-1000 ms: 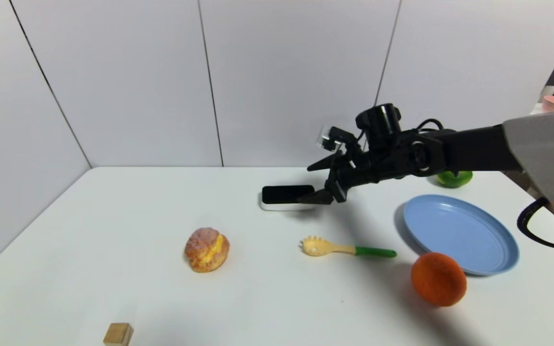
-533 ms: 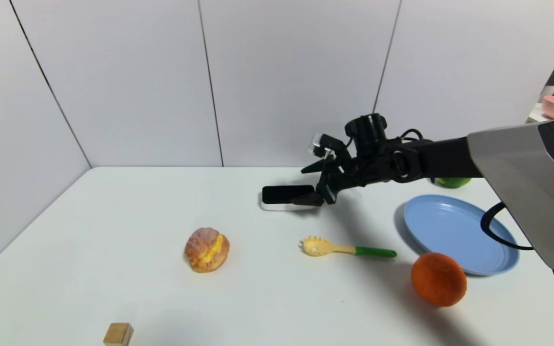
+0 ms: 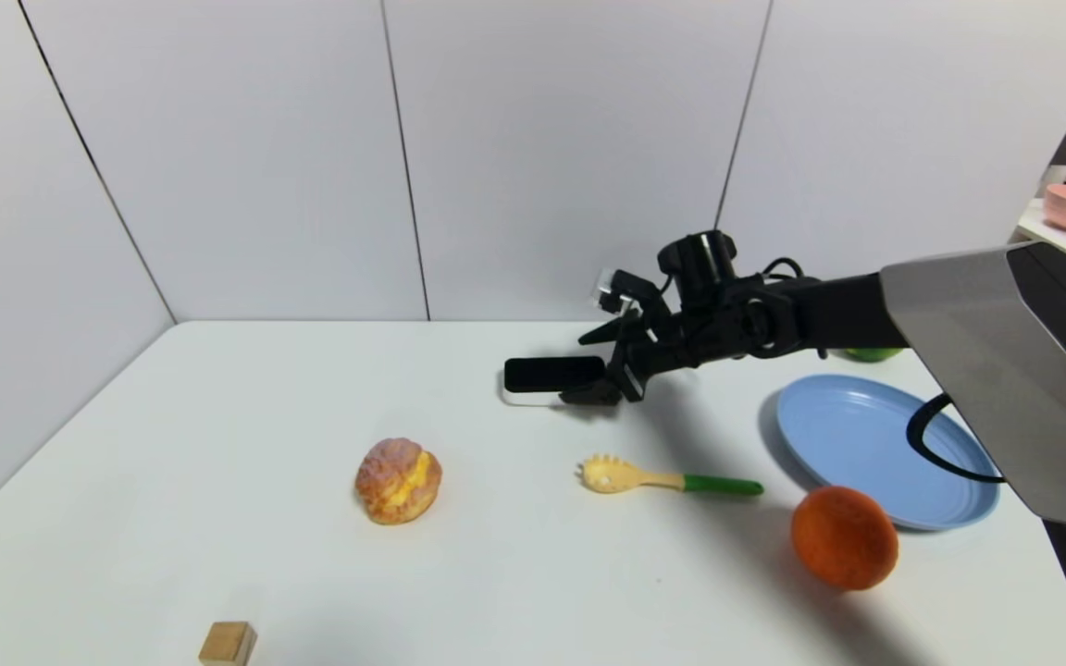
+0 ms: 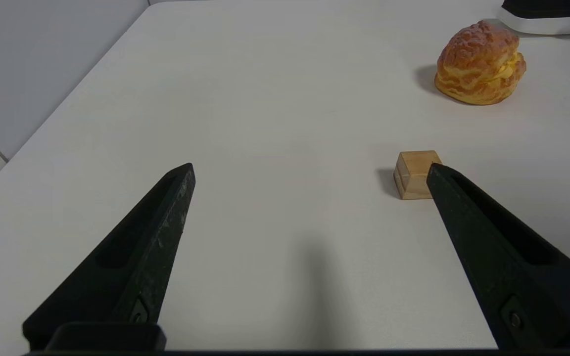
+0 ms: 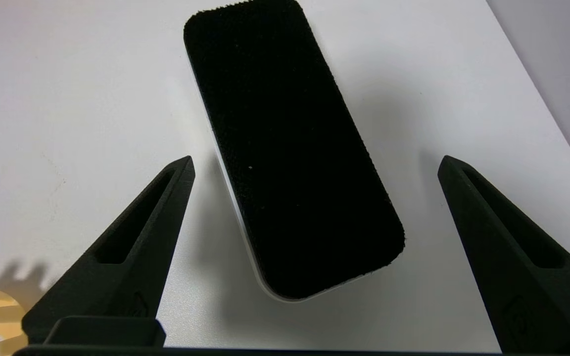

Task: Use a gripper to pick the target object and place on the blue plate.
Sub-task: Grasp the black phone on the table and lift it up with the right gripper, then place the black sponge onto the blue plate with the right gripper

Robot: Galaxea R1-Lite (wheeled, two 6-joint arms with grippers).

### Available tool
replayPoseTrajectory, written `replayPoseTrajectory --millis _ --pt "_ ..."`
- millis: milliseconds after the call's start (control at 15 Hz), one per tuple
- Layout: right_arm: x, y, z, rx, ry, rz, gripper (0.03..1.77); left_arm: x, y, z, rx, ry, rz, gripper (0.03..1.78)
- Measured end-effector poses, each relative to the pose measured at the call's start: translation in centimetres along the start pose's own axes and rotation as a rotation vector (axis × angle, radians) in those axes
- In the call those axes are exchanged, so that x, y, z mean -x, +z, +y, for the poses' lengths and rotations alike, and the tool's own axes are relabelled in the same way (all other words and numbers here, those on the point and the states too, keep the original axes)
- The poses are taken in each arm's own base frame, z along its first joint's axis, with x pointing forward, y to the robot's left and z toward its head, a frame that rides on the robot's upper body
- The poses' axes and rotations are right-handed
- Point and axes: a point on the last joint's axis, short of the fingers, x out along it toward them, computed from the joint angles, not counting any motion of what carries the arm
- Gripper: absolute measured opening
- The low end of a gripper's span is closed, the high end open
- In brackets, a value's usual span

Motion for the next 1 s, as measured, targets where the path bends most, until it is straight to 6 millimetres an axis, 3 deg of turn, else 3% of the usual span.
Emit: replayPoseTrajectory --millis 533,800,1000 --pt "-0.5 -0.9 0.2 -0.018 0.014 0.024 1.7 0.0 0.0 0.0 0.0 -0.001 0.0 1.69" --pt "-0.5 -1.3 0.5 -0.025 0.041 0.057 1.05 0.0 0.0 0.0 0.0 0.0 0.0 1.69" --pt "-0.3 -1.3 0.7 -0.028 0.054 0.071 0.97 0.0 0.0 0.0 0.0 -0.001 0.0 1.69"
